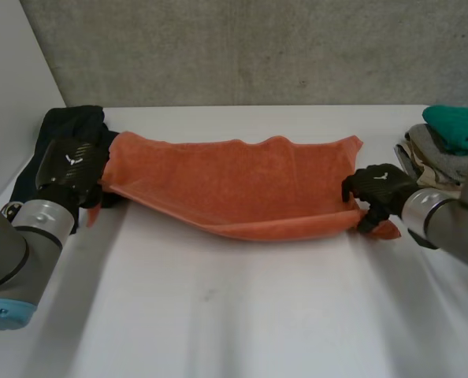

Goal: Fold the laundry.

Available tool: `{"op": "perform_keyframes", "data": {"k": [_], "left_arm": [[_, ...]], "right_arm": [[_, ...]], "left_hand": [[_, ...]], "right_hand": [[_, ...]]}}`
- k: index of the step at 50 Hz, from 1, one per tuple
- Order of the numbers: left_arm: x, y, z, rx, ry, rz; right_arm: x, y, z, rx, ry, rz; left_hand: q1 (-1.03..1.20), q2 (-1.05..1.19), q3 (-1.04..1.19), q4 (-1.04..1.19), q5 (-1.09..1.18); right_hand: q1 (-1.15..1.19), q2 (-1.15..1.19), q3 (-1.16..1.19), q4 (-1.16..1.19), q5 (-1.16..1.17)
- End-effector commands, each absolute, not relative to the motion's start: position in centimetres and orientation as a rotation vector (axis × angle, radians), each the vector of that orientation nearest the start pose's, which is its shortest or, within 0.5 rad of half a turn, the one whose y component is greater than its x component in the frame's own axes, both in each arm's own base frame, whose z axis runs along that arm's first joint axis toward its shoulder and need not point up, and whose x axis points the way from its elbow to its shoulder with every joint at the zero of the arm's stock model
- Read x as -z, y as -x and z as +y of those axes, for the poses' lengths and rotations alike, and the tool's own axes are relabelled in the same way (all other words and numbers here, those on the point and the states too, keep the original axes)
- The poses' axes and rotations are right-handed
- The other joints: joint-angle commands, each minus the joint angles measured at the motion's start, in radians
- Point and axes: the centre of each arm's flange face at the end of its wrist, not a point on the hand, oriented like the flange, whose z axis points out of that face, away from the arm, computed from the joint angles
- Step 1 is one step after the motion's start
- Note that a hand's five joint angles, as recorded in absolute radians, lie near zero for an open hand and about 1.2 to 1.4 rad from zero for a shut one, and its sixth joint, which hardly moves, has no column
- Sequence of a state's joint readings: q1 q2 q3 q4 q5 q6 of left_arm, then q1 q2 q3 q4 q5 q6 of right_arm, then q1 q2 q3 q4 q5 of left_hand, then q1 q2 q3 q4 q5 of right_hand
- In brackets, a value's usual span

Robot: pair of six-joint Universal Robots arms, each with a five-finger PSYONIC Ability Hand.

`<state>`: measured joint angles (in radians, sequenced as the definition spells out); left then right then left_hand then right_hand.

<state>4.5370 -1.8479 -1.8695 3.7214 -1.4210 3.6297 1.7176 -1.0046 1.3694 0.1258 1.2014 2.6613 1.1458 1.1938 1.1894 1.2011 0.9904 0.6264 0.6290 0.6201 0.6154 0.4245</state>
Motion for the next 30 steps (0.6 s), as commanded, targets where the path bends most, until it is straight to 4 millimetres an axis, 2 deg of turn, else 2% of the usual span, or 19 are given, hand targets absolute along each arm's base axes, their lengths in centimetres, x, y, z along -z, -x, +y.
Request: {"op": "perform_keyframes", "data": {"k": [1,4,9,13,20,23,24,27,30], "left_arm": [[-18.5,19.8,-30.5,2.126,-0.843,2.000],[-18.4,19.7,-30.5,2.124,-0.846,2.004],[-18.3,19.5,-30.5,2.114,-0.842,2.016],[-18.4,19.4,-30.4,2.106,-0.838,2.027],[-18.4,19.3,-30.1,2.077,-0.837,2.059],[-18.3,19.2,-30.0,2.052,-0.844,2.082],[-18.4,19.1,-29.8,2.040,-0.846,2.093],[-18.4,19.1,-29.6,2.018,-0.851,2.115],[-18.4,19.0,-28.8,1.970,-0.871,2.154]], "right_arm": [[-18.1,-19.8,-34.6,1.355,0.825,2.395],[-18.0,-19.6,-34.8,1.300,0.800,2.395],[-16.5,-19.4,-35.0,1.201,0.796,2.420],[-15.7,-19.4,-35.0,1.181,0.811,2.428],[-15.7,-19.6,-34.5,1.206,0.829,2.420],[-15.8,-19.6,-34.1,1.223,0.846,2.411],[-15.6,-19.7,-34.1,1.243,0.860,2.404],[-15.5,-19.7,-33.9,1.273,0.889,2.392],[-15.3,-19.8,-33.4,1.286,0.959,2.398]], "left_hand": [[0.250,0.202,0.207,0.195,0.231],[0.250,0.202,0.207,0.195,0.231],[0.250,0.202,0.207,0.195,0.231],[0.250,0.202,0.207,0.195,0.231],[0.250,0.202,0.207,0.195,0.231],[0.250,0.202,0.207,0.195,0.231],[0.250,0.202,0.207,0.195,0.231],[0.250,0.202,0.207,0.195,0.231],[0.250,0.202,0.207,0.195,0.231]], "right_hand": [[0.038,0.036,0.045,0.049,0.066],[0.085,0.083,0.092,0.096,0.113],[0.115,0.112,0.121,0.126,0.142],[0.115,0.112,0.121,0.126,0.142],[0.129,0.127,0.136,0.140,0.157],[0.296,0.293,0.302,0.307,0.323],[0.480,0.477,0.486,0.491,0.507],[0.769,0.766,0.775,0.780,0.796],[0.770,0.767,0.776,0.781,0.797]]}}
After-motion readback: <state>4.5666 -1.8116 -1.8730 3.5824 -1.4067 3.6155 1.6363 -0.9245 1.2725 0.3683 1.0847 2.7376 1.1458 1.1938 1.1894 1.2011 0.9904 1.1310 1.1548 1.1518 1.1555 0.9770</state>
